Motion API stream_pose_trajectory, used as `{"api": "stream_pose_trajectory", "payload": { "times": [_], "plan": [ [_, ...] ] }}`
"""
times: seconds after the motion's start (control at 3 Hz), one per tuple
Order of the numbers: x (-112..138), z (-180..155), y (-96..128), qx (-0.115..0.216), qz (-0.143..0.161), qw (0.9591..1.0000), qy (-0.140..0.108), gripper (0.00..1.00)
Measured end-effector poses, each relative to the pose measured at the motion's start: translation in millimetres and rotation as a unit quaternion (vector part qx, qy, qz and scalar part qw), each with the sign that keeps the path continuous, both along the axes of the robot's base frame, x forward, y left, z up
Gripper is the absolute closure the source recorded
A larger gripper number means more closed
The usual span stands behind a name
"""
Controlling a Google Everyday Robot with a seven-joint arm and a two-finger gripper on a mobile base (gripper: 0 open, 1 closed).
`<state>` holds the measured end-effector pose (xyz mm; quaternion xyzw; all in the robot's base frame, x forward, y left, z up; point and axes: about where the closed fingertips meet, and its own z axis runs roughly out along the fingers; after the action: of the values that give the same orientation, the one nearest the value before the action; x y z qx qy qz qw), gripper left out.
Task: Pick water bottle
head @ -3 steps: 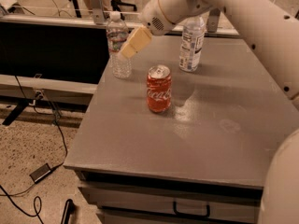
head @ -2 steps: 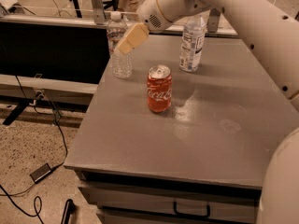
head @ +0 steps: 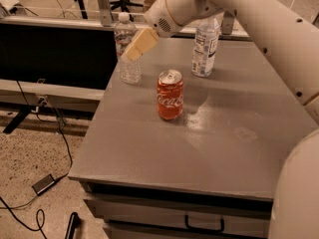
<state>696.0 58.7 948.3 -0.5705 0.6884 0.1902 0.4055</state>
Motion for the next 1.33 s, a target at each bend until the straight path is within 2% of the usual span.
{"api": "stream_pose_trajectory", "payload": {
  "times": [0.67,1.0,1.33],
  "plan": [
    [-1,-26,26,0.029,0.023,0.9990,0.025,0.00],
    [-2,-32,35,0.046,0.038,0.9977,0.032,0.16],
    [-2,-35,39,0.056,0.039,0.9970,0.037,0.40]
  ]
}}
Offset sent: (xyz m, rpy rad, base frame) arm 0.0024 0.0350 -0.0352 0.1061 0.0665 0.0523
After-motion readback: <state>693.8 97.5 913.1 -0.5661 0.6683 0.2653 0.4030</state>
